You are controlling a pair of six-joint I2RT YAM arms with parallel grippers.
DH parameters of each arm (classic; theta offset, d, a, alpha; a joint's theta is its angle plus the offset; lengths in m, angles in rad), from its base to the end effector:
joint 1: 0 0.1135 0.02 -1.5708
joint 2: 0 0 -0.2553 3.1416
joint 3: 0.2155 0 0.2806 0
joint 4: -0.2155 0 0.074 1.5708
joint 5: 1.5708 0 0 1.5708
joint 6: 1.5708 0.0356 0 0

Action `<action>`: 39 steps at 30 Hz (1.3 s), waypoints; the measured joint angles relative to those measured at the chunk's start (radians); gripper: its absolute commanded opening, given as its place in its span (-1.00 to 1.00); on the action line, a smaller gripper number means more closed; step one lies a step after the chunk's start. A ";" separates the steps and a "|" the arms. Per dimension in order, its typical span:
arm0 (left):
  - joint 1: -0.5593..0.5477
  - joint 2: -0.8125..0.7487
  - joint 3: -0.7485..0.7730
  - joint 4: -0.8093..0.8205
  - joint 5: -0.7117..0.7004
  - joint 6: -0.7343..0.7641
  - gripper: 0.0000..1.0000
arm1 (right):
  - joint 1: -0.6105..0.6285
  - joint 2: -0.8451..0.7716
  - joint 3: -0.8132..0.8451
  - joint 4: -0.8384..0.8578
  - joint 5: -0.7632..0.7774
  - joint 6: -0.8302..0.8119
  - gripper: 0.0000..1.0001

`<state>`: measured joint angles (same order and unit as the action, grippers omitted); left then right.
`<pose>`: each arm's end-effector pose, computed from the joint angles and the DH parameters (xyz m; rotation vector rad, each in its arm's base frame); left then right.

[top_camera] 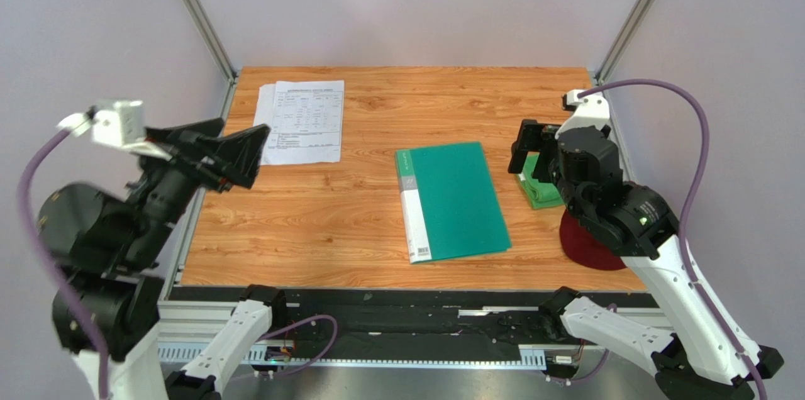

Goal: Put the files into the folder

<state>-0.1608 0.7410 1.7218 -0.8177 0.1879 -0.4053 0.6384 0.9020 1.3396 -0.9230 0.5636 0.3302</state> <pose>0.0402 -0.0133 0.5647 -0.0168 1.4373 -0.5993 0.1532 0.0900 0.4357 0.0371 1.9762 0.0479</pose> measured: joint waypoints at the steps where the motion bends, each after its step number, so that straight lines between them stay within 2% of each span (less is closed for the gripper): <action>1: 0.000 0.020 -0.019 -0.001 0.015 0.001 0.86 | 0.000 0.004 -0.010 -0.008 -0.009 0.006 1.00; 8: -0.040 0.103 -0.301 0.046 0.110 -0.010 0.75 | -0.002 0.059 -0.134 0.006 -0.121 0.057 1.00; 15: -0.363 0.247 -0.573 0.190 0.038 -0.032 0.75 | -0.011 0.071 -0.456 0.136 -0.286 0.137 1.00; 17: -0.441 0.313 -0.621 0.230 0.007 -0.035 0.65 | -0.013 0.068 -0.531 0.157 -0.326 0.174 0.99; 22: -0.565 0.558 -0.647 0.349 -0.012 -0.039 0.51 | -0.045 -0.035 -0.737 0.221 -0.431 0.301 0.88; 26: -0.602 0.738 -0.630 0.399 -0.043 -0.054 0.56 | -0.167 -0.136 -0.896 0.296 -0.581 0.391 0.83; 29: -0.675 0.827 -0.603 0.391 -0.152 -0.038 0.64 | -0.272 -0.161 -0.972 0.305 -0.652 0.423 0.82; 34: -0.826 0.860 -0.597 0.385 -0.277 -0.056 0.68 | -0.375 -0.140 -0.977 0.325 -0.695 0.422 0.82; 39: -0.819 0.855 -0.705 0.429 -0.302 -0.146 0.67 | -0.380 -0.081 -0.971 0.389 -0.801 0.422 0.73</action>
<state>-0.9794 1.5955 1.0168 -0.3885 -0.1139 -0.5510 0.2588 0.8211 0.3683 -0.5339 -0.2371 0.7525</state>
